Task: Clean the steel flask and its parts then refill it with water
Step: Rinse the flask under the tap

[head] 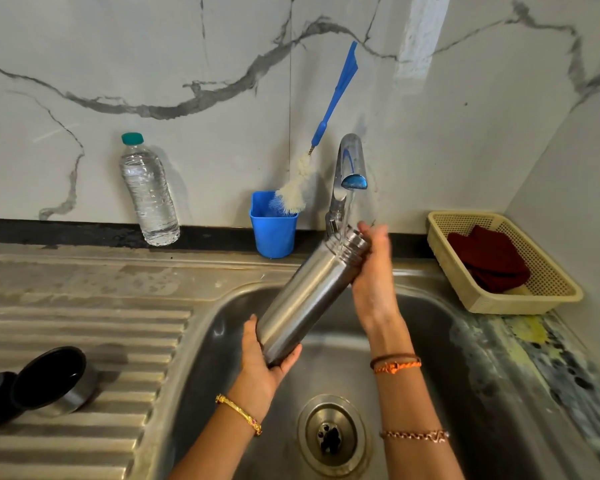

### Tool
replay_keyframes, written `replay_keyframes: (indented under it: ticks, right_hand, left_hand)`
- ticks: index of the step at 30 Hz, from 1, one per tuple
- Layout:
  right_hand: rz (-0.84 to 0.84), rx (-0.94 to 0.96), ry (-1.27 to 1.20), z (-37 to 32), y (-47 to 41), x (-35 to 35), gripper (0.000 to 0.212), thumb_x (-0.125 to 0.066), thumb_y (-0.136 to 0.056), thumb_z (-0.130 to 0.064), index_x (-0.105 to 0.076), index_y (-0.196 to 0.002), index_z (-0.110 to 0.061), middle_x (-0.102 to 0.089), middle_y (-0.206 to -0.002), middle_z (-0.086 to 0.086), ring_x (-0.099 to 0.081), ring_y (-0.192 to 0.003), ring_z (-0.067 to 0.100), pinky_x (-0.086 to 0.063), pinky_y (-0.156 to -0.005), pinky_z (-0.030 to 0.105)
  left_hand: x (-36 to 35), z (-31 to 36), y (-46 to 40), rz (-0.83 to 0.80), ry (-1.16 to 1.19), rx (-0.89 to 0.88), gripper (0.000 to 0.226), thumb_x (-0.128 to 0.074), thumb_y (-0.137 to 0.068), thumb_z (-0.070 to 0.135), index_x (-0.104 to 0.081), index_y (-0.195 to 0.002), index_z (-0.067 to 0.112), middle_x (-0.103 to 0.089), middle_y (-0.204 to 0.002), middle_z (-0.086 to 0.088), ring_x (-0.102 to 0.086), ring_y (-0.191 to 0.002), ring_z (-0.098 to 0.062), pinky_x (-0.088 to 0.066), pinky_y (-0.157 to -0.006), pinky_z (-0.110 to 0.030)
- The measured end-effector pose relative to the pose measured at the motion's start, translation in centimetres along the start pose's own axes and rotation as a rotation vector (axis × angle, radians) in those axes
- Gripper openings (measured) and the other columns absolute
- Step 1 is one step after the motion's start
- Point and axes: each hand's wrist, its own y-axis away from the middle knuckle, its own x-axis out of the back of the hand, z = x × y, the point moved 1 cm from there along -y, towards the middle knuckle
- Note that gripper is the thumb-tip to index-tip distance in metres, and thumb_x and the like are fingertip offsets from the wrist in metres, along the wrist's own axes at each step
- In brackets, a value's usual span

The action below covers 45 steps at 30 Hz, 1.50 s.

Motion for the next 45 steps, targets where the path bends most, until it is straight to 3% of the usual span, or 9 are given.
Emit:
replay_keyframes:
  ticks: [4, 10, 14, 18, 24, 30, 37, 41, 45]
  right_hand:
    - [0.262, -0.07, -0.08, -1.5, -1.0, -0.4, 0.028, -0.074, -0.071, -0.007, -0.056, -0.089, -0.019, -0.059, -0.091, 0.003, -0.059, -0.081, 0.018, -0.053, -0.075, 0.033]
    - [0.417, -0.28, -0.406, -0.6, -1.4, 2.2, 0.029, -0.063, -0.076, -0.04, -0.059, -0.08, -0.012, -0.059, -0.076, 0.007, -0.056, -0.073, 0.021, -0.049, -0.075, 0.033]
    - [0.478, -0.424, -0.606, 0.7, 0.0, 3.3, 0.031, -0.061, -0.077, -0.043, -0.058, -0.09, -0.016, -0.059, -0.082, 0.009, -0.056, -0.077, 0.025, -0.049, -0.07, 0.038]
    - [0.549, -0.477, -0.862, 2.6, 0.9, 4.5, 0.046, -0.063, -0.074, -0.042, -0.054, -0.111, -0.016, -0.059, -0.091, 0.01, -0.056, -0.081, 0.028, -0.047, -0.078, 0.04]
    - [0.731, -0.456, -1.012, 6.4, 2.4, 6.9, 0.05, -0.056, -0.078, -0.045, -0.053, -0.123, -0.022, -0.056, -0.12, 0.003, -0.053, -0.114, 0.024, -0.045, -0.095, 0.033]
    - [0.659, -0.111, -1.13, 5.8, 3.1, 6.8, 0.024, -0.057, -0.074, -0.04, -0.062, -0.087, -0.021, -0.068, -0.081, -0.001, -0.063, -0.081, 0.02, -0.051, -0.073, 0.03]
    - [0.698, -0.076, -1.104, 4.5, 2.0, 5.7, 0.025, -0.05, -0.079, -0.044, -0.059, -0.08, -0.021, -0.063, -0.082, 0.0, -0.06, -0.082, 0.022, -0.049, -0.073, 0.029]
    - [0.701, -0.174, -1.106, 4.3, 2.4, 6.4, 0.03, -0.058, -0.074, -0.043, -0.06, -0.094, -0.02, -0.064, -0.097, 0.001, -0.062, -0.094, 0.024, -0.05, -0.085, 0.034]
    - [0.668, -0.159, -1.164, 4.2, 3.1, 6.1, 0.027, -0.055, -0.074, -0.043, -0.061, -0.089, -0.021, -0.065, -0.091, 0.0, -0.063, -0.089, 0.023, -0.051, -0.077, 0.031]
  left_hand:
    - [0.0, 0.0, 1.5, -0.197, -0.065, -0.198, 0.027, -0.059, -0.085, 0.033, -0.055, -0.107, 0.02, -0.058, -0.106, -0.01, -0.06, -0.093, -0.024, -0.059, -0.06, -0.037]
    - [-2.4, 2.5, 5.1, -0.452, -0.754, -1.209, 0.03, -0.07, -0.072, 0.023, -0.049, -0.093, 0.03, -0.05, -0.099, 0.008, -0.05, -0.095, -0.005, -0.042, -0.083, -0.012]
    - [-5.9, 4.5, 6.7, -0.708, -1.246, -1.587, 0.03, -0.062, -0.068, 0.039, -0.05, -0.094, 0.032, -0.046, -0.105, 0.012, -0.053, -0.098, -0.015, -0.044, -0.083, -0.025]
    - [-10.1, 5.0, 7.3, -0.745, -1.569, -1.447, 0.033, -0.053, -0.067, 0.055, -0.05, -0.094, 0.037, -0.049, -0.104, 0.017, -0.052, -0.096, -0.017, -0.045, -0.077, -0.03]
    - [-15.1, 3.6, 6.1, -0.597, -1.649, -0.702, 0.018, -0.054, -0.09, 0.027, -0.06, -0.103, 0.018, -0.052, -0.105, 0.003, -0.05, -0.104, -0.016, -0.039, -0.095, -0.034]
    - [-15.6, 3.1, 6.0, -0.278, -1.383, -0.458, 0.022, -0.054, -0.09, 0.022, -0.063, -0.108, 0.012, -0.047, -0.108, -0.003, -0.047, -0.097, -0.022, -0.036, -0.084, -0.029]
    - [-11.7, 4.0, 5.4, -0.789, -1.664, -1.304, 0.032, -0.068, -0.074, 0.039, -0.066, -0.104, 0.028, -0.045, -0.111, 0.009, -0.043, -0.113, -0.021, -0.038, -0.095, -0.036]
    - [-12.8, 4.7, 5.9, -0.939, -1.622, -1.222, 0.016, -0.071, -0.08, 0.017, -0.073, -0.096, 0.014, -0.054, -0.095, 0.007, -0.05, -0.097, -0.011, -0.04, -0.093, -0.027]
    - [-16.1, 3.8, 8.0, -0.734, -1.572, -0.832, 0.012, -0.066, -0.084, 0.014, -0.07, -0.094, 0.009, -0.065, -0.09, 0.002, -0.056, -0.084, -0.007, -0.044, -0.08, -0.019]
